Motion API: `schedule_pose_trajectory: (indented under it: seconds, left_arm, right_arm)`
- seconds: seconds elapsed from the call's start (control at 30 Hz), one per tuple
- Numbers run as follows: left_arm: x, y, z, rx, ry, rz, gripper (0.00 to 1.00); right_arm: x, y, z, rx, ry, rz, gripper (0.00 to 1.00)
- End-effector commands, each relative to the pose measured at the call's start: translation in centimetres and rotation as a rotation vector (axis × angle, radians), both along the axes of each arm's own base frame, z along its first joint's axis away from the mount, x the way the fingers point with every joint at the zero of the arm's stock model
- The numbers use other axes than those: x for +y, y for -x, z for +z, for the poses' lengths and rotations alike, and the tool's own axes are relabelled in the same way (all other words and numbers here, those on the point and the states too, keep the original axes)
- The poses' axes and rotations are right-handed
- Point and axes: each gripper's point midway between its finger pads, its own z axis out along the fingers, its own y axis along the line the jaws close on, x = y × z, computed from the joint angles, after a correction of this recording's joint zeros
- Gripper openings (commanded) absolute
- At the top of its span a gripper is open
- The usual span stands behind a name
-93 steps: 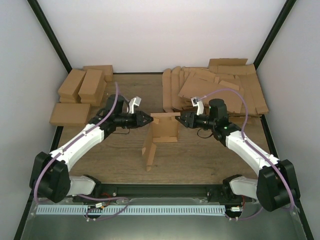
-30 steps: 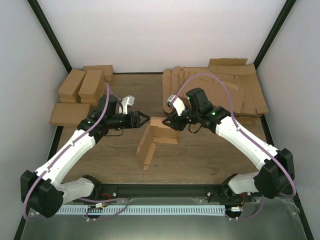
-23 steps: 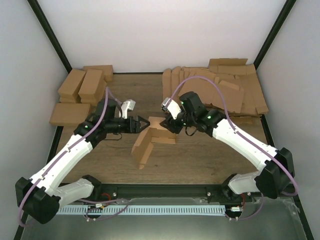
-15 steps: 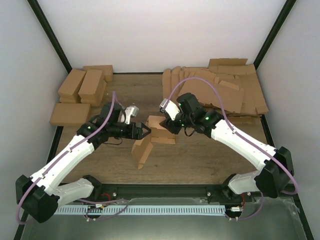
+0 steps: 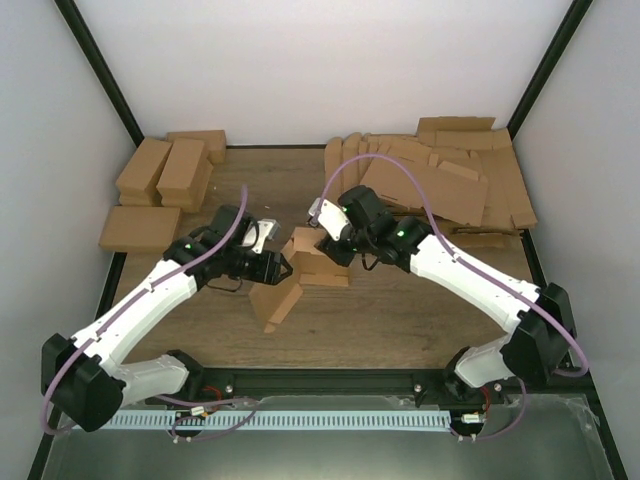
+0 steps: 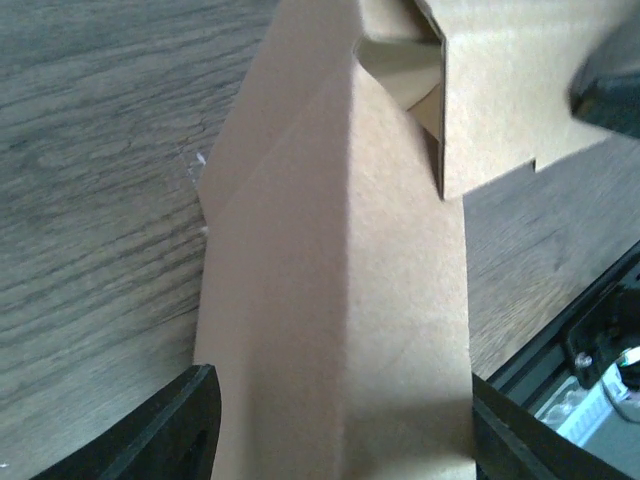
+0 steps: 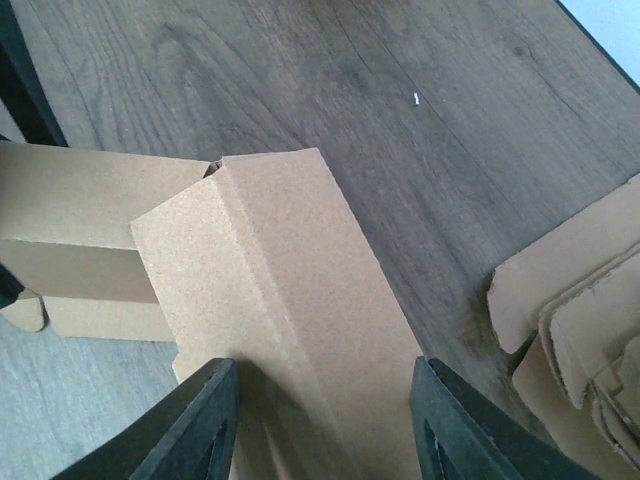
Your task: Fold the paper box
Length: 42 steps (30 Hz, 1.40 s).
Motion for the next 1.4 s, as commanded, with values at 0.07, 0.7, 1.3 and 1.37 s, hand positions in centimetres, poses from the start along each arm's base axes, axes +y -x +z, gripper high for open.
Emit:
schedule_pose_trajectory:
  seconds: [0.07, 0.7, 1.3, 1.37]
  left_arm:
    - [0.4, 0.1, 0.2, -0.01, -0.06, -0.047, 0.5]
    - [0.9, -1.3, 2.2, -0.15, -0.158, -0.11, 0.33]
    - [-2.1, -1.9, 4.4, -0.206, -0.02, -0.197, 0.31]
    - [-2.2, -2.3, 4.7, -0.209, -0.02, -0.192, 0.31]
  right_arm:
    - [-0.6, 0.4, -3.3, 0.018, 0.171, -0.021, 0.46]
    - [-0.6, -0.8, -5.0, -0.278, 0.385, -0.008, 0.37]
    - [1.5, -3.1, -2.2, -0.772, 0.3, 0.05, 0.05]
    - [1.9, -3.1, -2.0, -0.805, 0.286, 0.063, 0.04]
